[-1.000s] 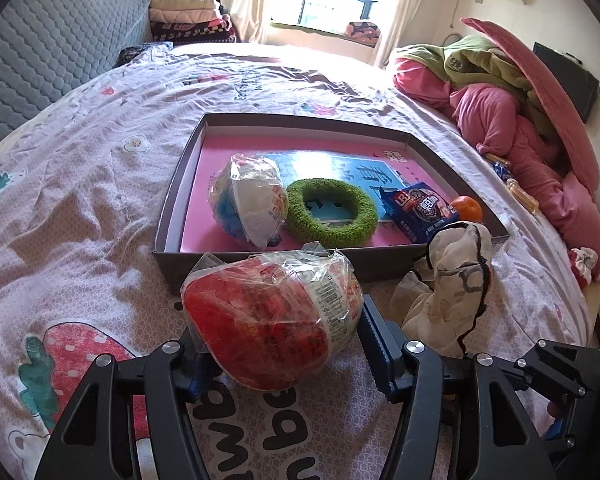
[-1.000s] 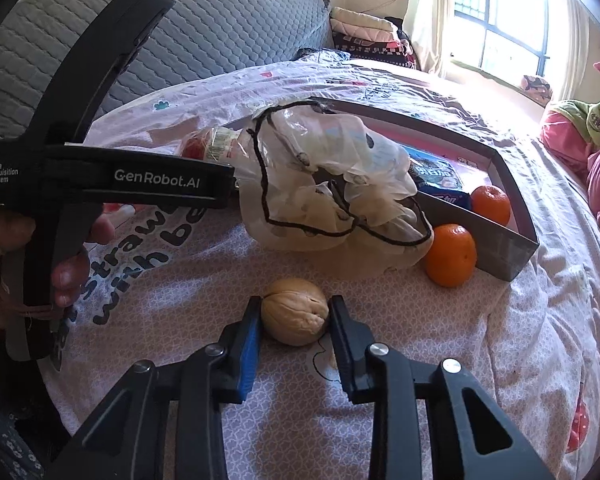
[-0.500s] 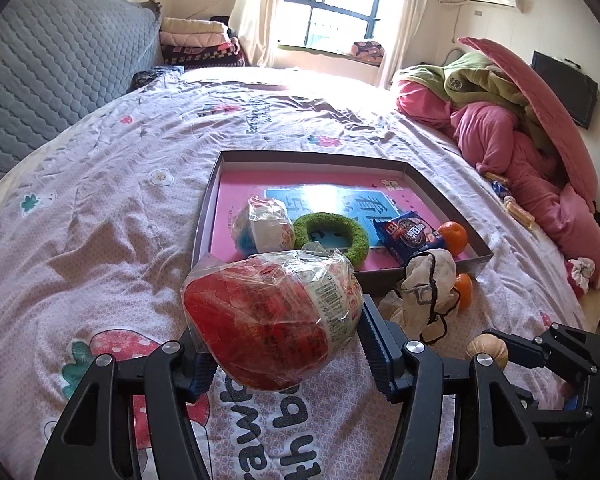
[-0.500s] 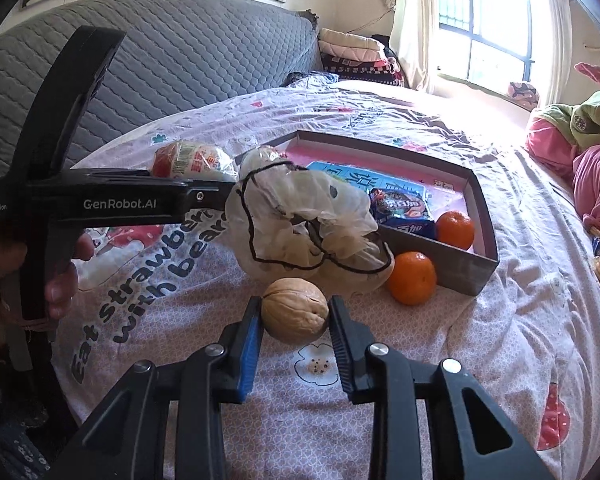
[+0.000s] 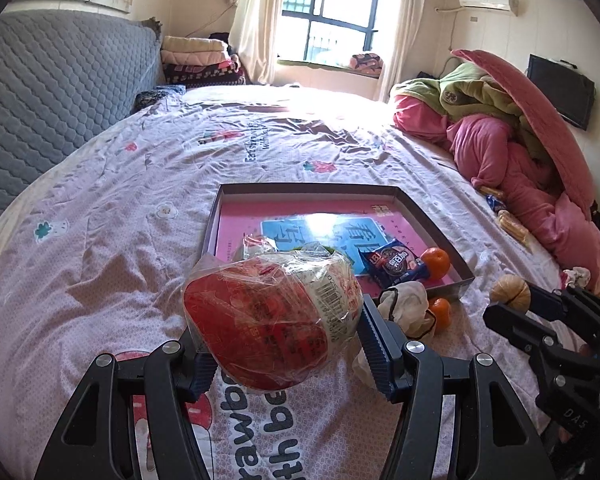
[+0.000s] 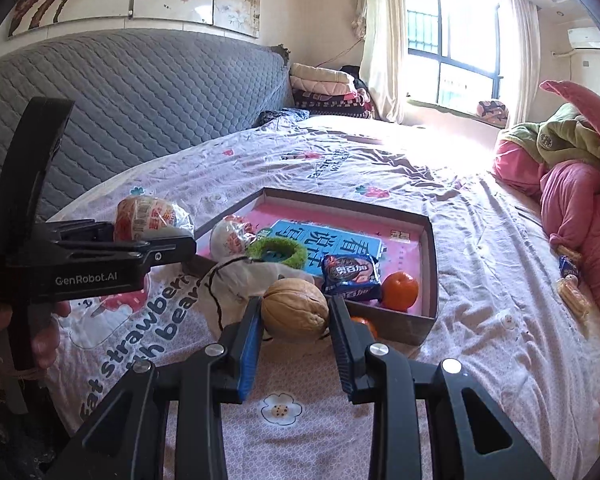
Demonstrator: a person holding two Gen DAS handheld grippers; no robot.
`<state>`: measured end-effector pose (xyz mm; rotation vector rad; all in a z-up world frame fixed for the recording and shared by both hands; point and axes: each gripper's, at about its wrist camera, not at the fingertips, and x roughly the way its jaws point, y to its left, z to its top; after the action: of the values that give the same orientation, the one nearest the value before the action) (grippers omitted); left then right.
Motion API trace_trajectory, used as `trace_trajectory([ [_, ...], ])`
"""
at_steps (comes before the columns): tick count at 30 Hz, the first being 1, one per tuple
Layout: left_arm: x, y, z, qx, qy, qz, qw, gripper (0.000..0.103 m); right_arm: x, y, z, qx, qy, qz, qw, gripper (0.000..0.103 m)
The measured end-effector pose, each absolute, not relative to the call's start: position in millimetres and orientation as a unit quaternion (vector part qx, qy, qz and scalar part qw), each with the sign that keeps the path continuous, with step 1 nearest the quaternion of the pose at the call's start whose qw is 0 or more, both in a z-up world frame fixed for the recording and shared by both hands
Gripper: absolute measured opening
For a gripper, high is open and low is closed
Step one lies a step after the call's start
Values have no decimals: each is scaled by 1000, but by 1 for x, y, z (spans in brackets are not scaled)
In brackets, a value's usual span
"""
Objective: Organize objects
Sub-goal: 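Carry the walnut with right tool over the tray while left tool carries the ball there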
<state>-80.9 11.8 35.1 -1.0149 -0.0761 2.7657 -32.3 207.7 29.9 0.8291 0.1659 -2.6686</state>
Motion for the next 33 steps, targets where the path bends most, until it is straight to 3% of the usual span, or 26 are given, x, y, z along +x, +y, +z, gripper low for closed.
trace_trajectory([
  [12, -91, 22, 53, -337, -13, 938, 83, 64, -54, 223, 64, 261, 46, -953, 149, 33],
  [33, -123, 34, 57, -339, -1, 938, 74, 64, -84, 223, 66, 261, 42, -953, 149, 33],
])
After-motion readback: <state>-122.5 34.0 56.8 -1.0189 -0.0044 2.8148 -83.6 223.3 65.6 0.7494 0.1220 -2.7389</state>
